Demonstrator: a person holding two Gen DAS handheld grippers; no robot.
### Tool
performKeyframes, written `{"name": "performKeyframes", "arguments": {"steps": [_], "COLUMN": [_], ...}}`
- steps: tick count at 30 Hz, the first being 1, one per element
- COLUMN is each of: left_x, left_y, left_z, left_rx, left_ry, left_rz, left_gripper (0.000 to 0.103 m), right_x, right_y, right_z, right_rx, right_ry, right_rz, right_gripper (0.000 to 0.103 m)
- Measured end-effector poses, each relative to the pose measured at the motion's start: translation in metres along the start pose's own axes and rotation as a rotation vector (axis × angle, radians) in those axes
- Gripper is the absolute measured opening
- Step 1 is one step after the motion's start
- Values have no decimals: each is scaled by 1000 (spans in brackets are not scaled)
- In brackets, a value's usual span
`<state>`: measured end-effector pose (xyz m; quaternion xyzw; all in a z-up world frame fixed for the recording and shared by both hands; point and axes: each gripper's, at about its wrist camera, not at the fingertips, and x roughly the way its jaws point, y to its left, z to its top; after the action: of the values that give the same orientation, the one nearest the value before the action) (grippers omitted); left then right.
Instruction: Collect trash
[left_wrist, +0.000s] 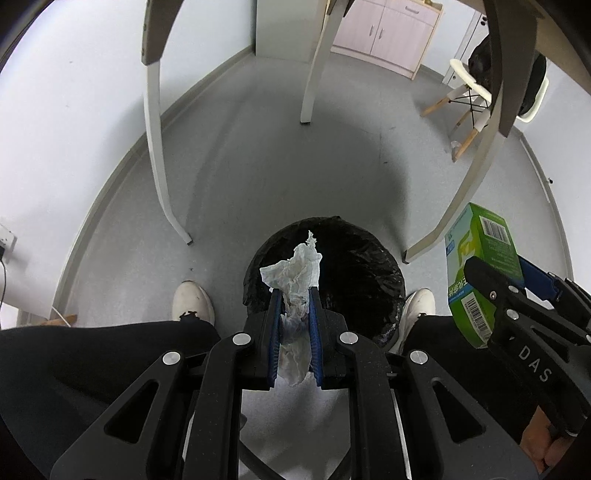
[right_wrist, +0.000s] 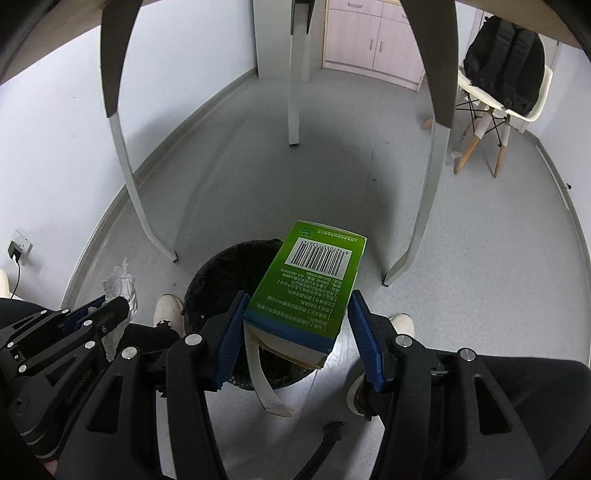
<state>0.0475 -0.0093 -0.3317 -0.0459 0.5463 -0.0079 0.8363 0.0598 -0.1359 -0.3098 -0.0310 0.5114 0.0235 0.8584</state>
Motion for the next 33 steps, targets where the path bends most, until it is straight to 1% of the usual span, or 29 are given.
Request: {"name": "performKeyframes", "arguments": {"steps": [5,8,15,19,20,24,27,30,33], "left_x": [15,23,28,33,34,39,47,55,60], "left_y": [3,4,12,14,14,8,2,-6,-14], "left_z": [10,12,15,18,19,23,24,25,26], "left_rx": [3,13,-2,-11,-11,-8,-5,1,11], "left_ry": [21,38,44,55,56,64,78,92,102], "left_rz": [-8,-7,-6,3,4,12,11,6,-2], "left_gripper": [13,13,13,13,13,13,13,13,13], "right_x": [21,33,62,70,71,69,68,68,66], "right_y": [-1,1,15,22,22,18,9,-1,-16], "right_z": [2,4,6,9,11,15,18,17,17], "right_rx": [5,-5,-32,-54,-58,-59,-48,-29,3], "right_ry": [38,57,104,111,110,90,75,72,66], "right_rz": [-2,11,9,13,12,8,7,1,2], "right_gripper": [53,53,53,55,57,73,82,89,94]}}
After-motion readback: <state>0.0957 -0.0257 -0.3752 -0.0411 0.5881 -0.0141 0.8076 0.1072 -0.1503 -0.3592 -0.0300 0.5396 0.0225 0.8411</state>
